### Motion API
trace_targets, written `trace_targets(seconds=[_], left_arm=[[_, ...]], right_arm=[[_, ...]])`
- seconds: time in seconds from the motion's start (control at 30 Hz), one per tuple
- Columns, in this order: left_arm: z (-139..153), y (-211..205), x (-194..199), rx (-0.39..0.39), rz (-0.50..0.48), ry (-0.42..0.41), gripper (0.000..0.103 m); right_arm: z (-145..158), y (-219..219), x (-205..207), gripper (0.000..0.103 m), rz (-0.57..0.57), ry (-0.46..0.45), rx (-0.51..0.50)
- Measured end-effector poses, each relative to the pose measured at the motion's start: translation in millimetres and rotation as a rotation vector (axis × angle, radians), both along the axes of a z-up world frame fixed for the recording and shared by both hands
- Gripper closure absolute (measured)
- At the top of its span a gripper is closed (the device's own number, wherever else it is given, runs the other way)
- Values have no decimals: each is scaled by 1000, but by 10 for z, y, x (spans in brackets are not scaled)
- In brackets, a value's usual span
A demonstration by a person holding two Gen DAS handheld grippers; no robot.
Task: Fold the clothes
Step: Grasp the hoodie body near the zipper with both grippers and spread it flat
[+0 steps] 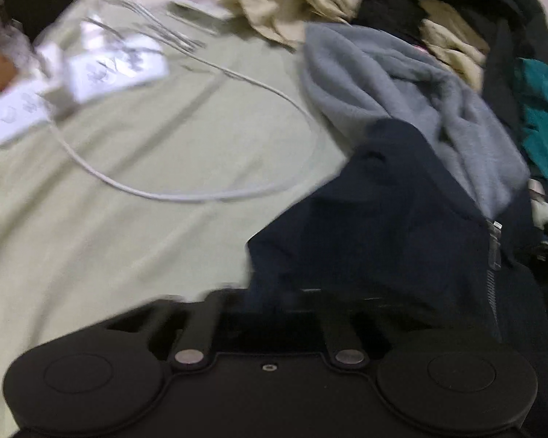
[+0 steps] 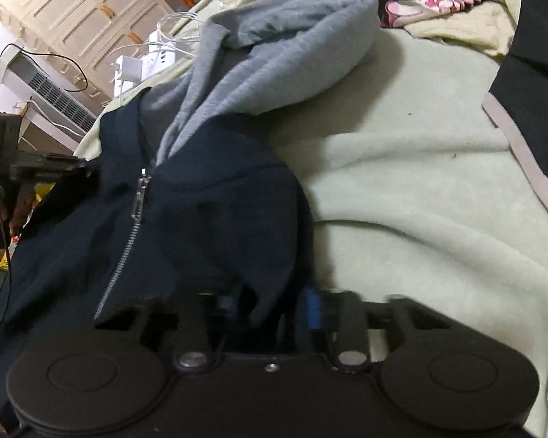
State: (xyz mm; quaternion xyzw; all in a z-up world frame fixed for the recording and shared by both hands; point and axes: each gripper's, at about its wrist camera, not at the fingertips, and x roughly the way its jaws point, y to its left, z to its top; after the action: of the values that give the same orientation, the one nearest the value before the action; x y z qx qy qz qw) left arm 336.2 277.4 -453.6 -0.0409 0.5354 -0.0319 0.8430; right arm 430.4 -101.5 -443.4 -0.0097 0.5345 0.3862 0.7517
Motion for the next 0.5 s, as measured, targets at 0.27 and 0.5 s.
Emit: trace_targets(seconds=[0.27, 0.5], left_arm=[[202, -39, -9, 81, -43, -54, 100], [-34, -40, 45, 98, 10, 9, 93]], right_arm=[[217, -29, 52, 96, 30, -104, -82], [-75, 84, 16, 86, -36, -92, -119]])
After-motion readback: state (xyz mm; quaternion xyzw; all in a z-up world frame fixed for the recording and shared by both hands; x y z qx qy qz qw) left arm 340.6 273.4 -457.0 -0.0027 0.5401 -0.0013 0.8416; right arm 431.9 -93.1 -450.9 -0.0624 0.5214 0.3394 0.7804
